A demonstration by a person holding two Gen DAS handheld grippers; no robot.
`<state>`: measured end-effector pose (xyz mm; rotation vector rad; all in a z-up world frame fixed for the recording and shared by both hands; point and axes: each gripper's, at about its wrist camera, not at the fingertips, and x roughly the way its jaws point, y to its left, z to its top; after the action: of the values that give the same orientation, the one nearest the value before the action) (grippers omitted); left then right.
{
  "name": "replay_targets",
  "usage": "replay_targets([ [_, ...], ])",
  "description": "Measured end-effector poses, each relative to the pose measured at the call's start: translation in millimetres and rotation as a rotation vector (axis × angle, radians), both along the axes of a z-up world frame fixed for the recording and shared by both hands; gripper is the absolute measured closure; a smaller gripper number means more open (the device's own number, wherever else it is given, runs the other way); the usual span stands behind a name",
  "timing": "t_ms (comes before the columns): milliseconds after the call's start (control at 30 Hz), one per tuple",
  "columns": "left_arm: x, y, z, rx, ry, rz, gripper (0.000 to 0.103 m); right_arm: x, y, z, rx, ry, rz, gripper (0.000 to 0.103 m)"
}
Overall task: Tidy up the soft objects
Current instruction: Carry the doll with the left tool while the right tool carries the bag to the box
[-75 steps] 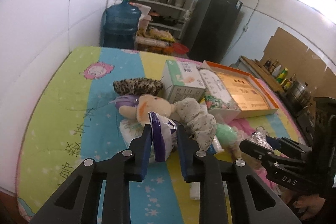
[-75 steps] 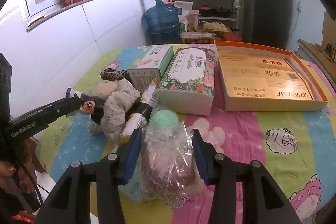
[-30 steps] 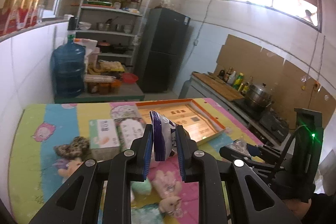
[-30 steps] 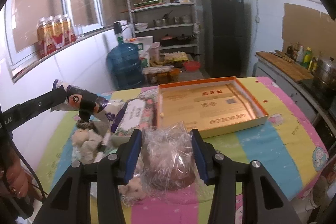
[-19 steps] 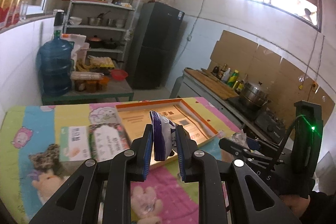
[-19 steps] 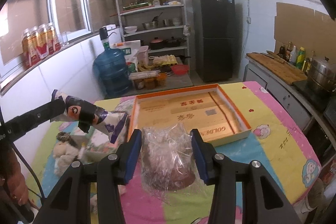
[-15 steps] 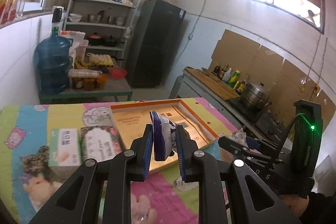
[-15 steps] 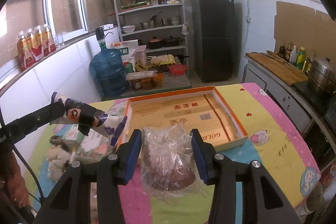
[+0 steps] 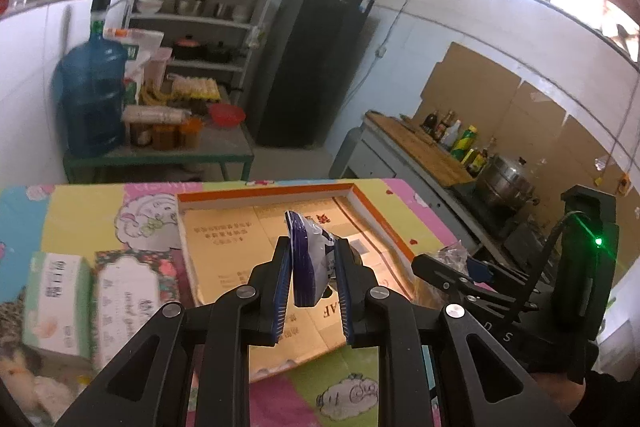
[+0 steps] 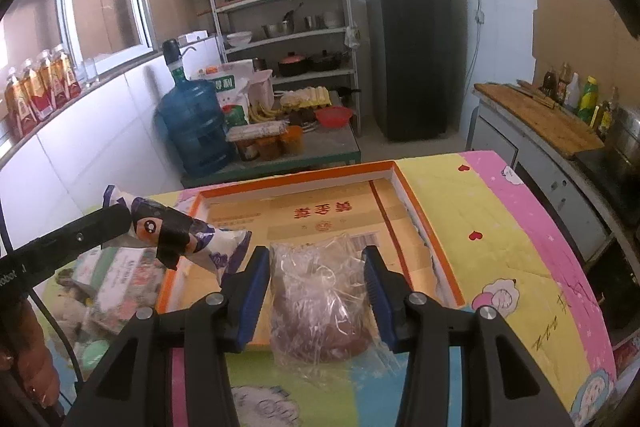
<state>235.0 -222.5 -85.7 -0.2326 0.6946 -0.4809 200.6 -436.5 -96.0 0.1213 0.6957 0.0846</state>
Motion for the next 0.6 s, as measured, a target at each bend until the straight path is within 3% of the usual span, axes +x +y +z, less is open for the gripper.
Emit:
replay_targets([
  [433, 48, -29, -42, 0.049, 0.080, 0.055, 0.082, 60, -27, -46, -0.010, 0.072, 0.046, 0.055],
  [600, 61, -34, -57, 0.061, 0.113, 0.071, 0.082, 74, -30, -58, -0.007, 0.091, 0.058, 0.060],
])
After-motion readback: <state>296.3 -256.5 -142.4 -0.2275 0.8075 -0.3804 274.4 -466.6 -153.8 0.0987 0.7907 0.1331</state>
